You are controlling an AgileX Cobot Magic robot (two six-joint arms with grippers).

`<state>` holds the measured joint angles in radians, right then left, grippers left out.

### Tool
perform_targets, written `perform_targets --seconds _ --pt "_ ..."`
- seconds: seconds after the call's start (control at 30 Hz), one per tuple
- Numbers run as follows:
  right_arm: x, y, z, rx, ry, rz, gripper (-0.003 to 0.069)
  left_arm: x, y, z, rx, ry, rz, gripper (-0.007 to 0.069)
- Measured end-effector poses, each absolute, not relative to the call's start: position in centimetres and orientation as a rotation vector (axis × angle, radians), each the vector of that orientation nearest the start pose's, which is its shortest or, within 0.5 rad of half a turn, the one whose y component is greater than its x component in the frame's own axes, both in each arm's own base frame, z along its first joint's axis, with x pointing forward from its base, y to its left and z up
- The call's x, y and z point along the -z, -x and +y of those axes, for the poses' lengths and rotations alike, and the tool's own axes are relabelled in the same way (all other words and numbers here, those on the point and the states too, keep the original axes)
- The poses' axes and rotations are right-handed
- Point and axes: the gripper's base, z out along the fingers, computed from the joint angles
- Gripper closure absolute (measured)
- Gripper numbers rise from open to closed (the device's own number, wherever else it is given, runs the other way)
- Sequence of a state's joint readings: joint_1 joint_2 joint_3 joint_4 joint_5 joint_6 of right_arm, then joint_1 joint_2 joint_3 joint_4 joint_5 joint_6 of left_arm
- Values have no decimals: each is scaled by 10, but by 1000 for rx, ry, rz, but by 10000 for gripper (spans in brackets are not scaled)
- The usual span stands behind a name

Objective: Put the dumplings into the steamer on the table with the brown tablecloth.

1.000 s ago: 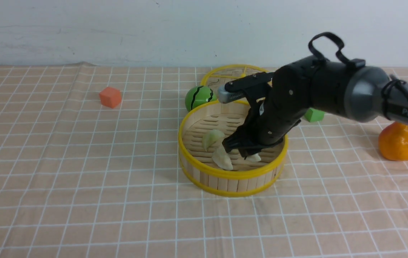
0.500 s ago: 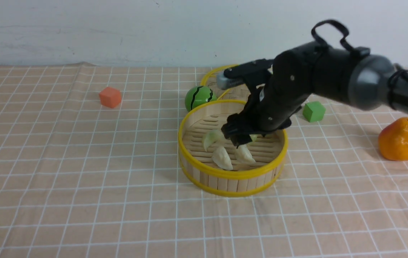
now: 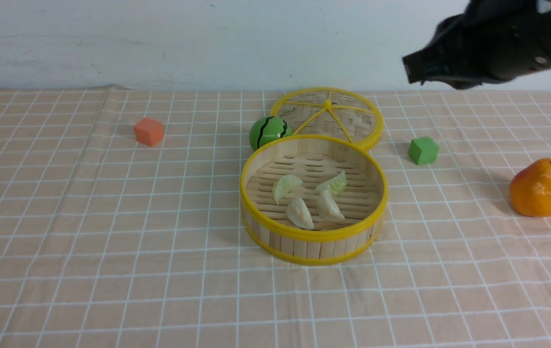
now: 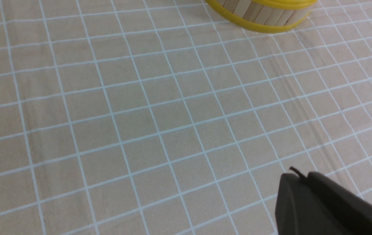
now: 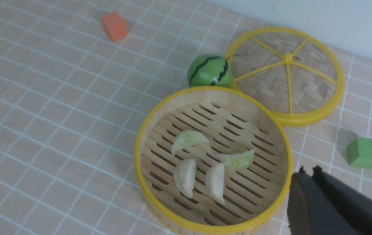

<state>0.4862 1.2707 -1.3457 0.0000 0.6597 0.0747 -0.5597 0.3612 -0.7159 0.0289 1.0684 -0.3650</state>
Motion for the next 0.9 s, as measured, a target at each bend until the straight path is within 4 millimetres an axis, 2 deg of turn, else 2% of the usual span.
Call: perform_targets --seconds 0.03,0.13,0.2,0.27,0.4,0.57,0.9 --pt "-419 -243 128 -343 427 2046 669 -333 -35 -19 477 -219 2228 598" --pt "-419 -204 109 -388 395 1937 679 -333 -35 -19 477 -219 2228 594" --pt "-415 -194 104 -392 390 1918 679 -333 -35 -19 477 -219 2228 592" --pt "-413 -170 91 -400 382 1872 679 -333 -35 -19 477 -219 2228 589" --pt "-411 -145 77 -409 373 1829 679 -333 -35 -19 477 -219 2228 586" --pt "-413 -131 70 -415 367 1798 679 -333 -35 -19 477 -219 2228 582" --pt "-410 -126 68 -408 377 1846 673 -333 -35 -19 477 -219 2228 568"
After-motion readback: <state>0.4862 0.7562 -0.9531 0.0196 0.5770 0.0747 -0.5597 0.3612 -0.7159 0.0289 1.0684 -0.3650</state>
